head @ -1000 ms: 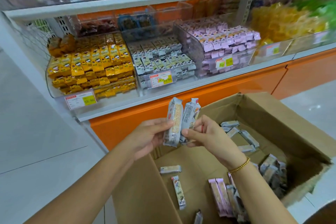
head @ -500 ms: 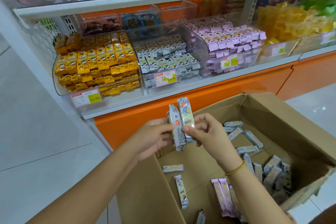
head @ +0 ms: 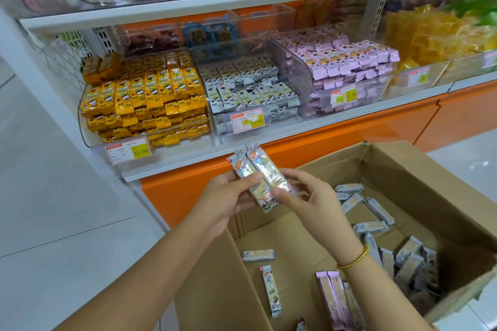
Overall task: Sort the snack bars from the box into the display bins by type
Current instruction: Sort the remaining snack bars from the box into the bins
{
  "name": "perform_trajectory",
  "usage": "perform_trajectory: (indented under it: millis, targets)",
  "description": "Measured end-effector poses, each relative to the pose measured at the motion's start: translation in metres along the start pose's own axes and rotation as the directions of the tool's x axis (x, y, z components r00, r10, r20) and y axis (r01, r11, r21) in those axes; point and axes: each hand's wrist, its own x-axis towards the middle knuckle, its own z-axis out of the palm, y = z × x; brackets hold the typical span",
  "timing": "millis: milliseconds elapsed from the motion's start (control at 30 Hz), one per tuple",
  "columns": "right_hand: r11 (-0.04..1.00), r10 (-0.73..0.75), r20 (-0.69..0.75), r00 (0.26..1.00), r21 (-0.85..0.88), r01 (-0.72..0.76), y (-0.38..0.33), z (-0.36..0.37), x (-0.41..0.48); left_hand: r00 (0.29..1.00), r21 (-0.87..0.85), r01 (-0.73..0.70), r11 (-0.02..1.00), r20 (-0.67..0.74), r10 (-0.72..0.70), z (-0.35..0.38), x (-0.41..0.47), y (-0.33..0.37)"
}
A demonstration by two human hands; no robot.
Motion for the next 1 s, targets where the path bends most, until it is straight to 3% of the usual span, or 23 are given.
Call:
perform_trajectory:
  millis: [133, 267, 300, 367, 433, 467, 600, 700, 867, 1000]
  targets:
    - [0.936, -0.147, -0.076, 0.986, -0.333, 0.114, -0.016, 0.019, 0.018, 0.995, -0.045, -0.078, 0.996, -0.071, 0.074, 0.004, 0.012, 0.013]
    - [0.886, -0.273, -0.193, 0.942, -0.432, 0.168, -0.026, 0.016, 0.054, 0.972, 0.01, -0.235, 0.972, -0.019, 0.235, 0.008, 0.021, 0.041]
    - [0.886, -0.272, -0.196, 0.942, -0.433, 0.166, -0.029, 0.012, 0.068, 0.957, 0.058, -0.285, 0.957, -0.035, 0.288, 0.007, 0.024, 0.048]
    - [0.875, -0.253, -0.2, 0.947, -0.465, 0.135, -0.034, 0.004, 0.107, 0.879, 0.389, -0.384, 0.837, -0.123, 0.46, -0.002, 0.036, 0.06]
    - [0.846, -0.214, -0.202, 0.956, -0.528, 0.078, -0.039, -0.003, 0.153, 0.78, 0.727, -0.307, 0.614, -0.177, 0.6, -0.014, 0.049, 0.065]
    - [0.83, -0.177, -0.189, 0.966, -0.556, 0.043, -0.044, -0.005, 0.174, 0.761, 0.792, -0.255, 0.554, -0.188, 0.621, -0.018, 0.053, 0.065]
    - [0.66, 0.041, -0.04, 0.998, -0.749, -0.057, -0.055, 0.003, 0.244, 0.782, 0.837, -0.206, 0.507, -0.171, 0.6, -0.026, 0.064, 0.065]
    - [0.561, 0.224, 0.094, 0.97, -0.827, -0.049, -0.054, 0.02, 0.267, 0.776, 0.867, -0.21, 0.452, -0.133, 0.616, -0.033, 0.067, 0.066]
    - [0.692, 0.222, 0.173, 0.96, -0.721, -0.03, -0.052, 0.028, 0.267, 0.76, 0.903, -0.242, 0.356, -0.052, 0.648, -0.041, 0.063, 0.062]
    - [0.773, 0.041, 0.188, 0.981, -0.629, 0.087, -0.044, 0.016, 0.241, 0.769, 0.86, -0.281, 0.426, -0.064, 0.636, -0.042, 0.053, 0.049]
